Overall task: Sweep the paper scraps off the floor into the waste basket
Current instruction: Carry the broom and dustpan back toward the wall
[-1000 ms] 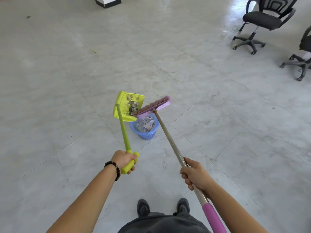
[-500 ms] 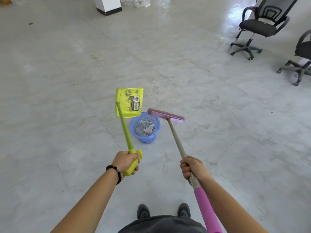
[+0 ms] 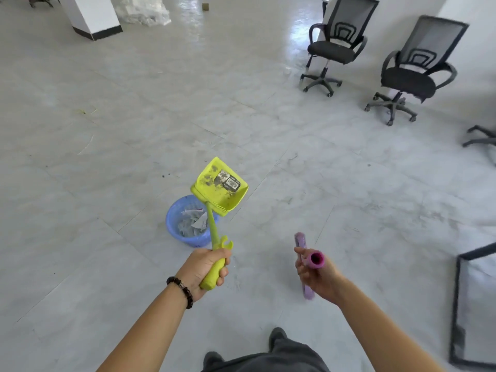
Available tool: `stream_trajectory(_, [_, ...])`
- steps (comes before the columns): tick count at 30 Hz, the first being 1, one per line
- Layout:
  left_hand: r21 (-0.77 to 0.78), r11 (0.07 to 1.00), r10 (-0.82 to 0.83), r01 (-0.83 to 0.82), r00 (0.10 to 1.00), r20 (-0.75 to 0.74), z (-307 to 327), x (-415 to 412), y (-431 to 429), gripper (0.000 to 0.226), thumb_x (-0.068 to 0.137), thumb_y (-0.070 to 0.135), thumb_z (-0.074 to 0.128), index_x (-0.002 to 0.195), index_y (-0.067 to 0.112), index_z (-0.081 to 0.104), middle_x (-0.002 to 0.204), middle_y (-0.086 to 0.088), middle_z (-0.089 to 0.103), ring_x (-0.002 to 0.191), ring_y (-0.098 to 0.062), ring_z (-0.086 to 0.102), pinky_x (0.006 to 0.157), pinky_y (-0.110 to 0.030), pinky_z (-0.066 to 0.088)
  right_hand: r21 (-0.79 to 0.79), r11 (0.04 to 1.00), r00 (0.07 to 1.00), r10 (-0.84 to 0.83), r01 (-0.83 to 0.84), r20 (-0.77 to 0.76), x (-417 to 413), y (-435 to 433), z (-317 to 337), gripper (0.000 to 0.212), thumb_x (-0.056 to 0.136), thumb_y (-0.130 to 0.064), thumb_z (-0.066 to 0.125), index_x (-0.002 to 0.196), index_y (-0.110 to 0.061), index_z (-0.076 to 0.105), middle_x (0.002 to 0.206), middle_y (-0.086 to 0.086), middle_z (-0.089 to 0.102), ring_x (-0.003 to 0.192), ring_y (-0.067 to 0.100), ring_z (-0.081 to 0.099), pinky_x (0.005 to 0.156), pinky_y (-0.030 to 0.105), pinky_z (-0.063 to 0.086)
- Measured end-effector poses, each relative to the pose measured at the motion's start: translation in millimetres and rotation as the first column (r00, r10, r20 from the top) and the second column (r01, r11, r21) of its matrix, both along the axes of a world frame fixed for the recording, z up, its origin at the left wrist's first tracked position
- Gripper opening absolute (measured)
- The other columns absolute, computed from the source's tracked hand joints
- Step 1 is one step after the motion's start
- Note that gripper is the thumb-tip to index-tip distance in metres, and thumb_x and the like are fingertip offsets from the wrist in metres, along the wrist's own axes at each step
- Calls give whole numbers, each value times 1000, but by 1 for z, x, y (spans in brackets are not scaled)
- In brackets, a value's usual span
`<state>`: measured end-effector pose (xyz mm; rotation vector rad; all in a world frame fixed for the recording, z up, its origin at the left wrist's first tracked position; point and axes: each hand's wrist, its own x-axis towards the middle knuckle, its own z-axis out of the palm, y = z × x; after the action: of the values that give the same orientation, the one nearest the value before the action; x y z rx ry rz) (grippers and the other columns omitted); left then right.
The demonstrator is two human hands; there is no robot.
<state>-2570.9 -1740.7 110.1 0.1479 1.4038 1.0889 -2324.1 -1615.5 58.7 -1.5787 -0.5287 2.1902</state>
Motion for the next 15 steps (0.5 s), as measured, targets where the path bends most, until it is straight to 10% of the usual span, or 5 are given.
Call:
stream_trajectory(9, [-101, 953, -285, 285, 958, 19, -28, 47, 90, 14, 89, 6, 62, 76, 4, 56, 68, -7, 54, 39, -10, 45, 31, -18, 32, 133, 942, 948, -316, 307, 50, 87, 26, -42, 31, 99, -14, 29, 125, -14, 46, 118, 28, 58, 112, 43, 59, 89, 49, 50])
stream_trajectory(12, [-147, 930, -340, 338, 940, 14, -36, 67, 139, 11, 89, 6, 61, 79, 5, 57, 68, -7, 54, 38, -10, 44, 31, -18, 32, 271, 958, 940, -172, 90, 295, 103, 51, -53, 36, 94, -6, 51, 126, -18, 39, 114, 22, 60, 102, 34, 66, 87, 49, 55])
stream_trajectory(15, [-193, 898, -399, 395, 917, 19, -36, 89, 191, 7, 91, 6, 60, 84, 6, 59, 67, -6, 55, 38, -10, 44, 31, -17, 32, 315, 907, 705, -30, -278, 709, 126, 95, -56, 27, 94, -44, 52, 107, -22, 48, 91, 12, 63, 79, 27, 66, 72, 45, 56])
